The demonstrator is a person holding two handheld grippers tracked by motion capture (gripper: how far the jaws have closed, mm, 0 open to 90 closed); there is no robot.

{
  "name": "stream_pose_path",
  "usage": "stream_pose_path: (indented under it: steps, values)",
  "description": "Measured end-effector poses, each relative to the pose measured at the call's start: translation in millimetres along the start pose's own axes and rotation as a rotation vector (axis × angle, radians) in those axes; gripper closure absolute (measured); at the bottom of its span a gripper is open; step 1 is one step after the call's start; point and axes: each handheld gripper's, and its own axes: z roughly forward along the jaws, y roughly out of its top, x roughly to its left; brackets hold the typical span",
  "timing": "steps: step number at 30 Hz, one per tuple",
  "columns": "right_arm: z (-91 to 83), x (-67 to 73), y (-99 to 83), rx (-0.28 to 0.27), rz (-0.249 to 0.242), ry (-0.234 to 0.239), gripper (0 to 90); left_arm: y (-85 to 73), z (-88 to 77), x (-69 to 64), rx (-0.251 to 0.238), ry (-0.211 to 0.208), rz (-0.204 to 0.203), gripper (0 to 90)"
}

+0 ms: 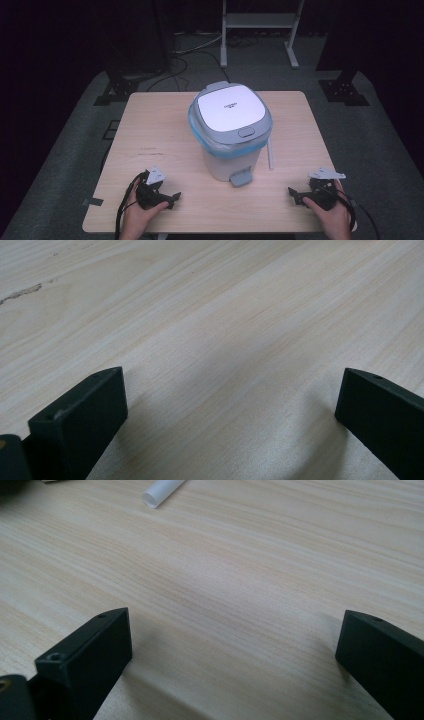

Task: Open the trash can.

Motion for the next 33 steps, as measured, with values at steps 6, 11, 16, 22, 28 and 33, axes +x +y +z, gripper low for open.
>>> stream_pose_path:
  steps: [6,11,16,22,28,33]
  values:
    - [0.0,0.0,0.0,0.000,0.000,0.000,0.3,-1.1,-2.9,-0.2,-0.026,0.000,0.001,8.5]
    - [0.0,0.0,0.0,0.000,0.000,0.000,0.3,-1.7,-5.5,-1.9,-0.059,-0.003,0.002,27.7]
    - [0.0,0.0,0.0,0.000,0.000,0.000,0.3,-0.9,-5.6,-5.9,-0.076,0.001,-0.002,51.3]
    - [0.0,0.0,0.0,0.000,0.000,0.000,0.3,10.8,-12.4,-18.5,-0.109,-0.023,0.026,79.3]
    - [0.0,0.0,0.0,0.000,0.000,0.000,0.3,18.7,-14.7,-32.8,-0.121,-0.044,0.065,90.0]
    - [0.0,0.0,0.0,0.000,0.000,0.000,0.3,20.8,-13.4,-40.7,-0.136,-0.076,0.050,90.0]
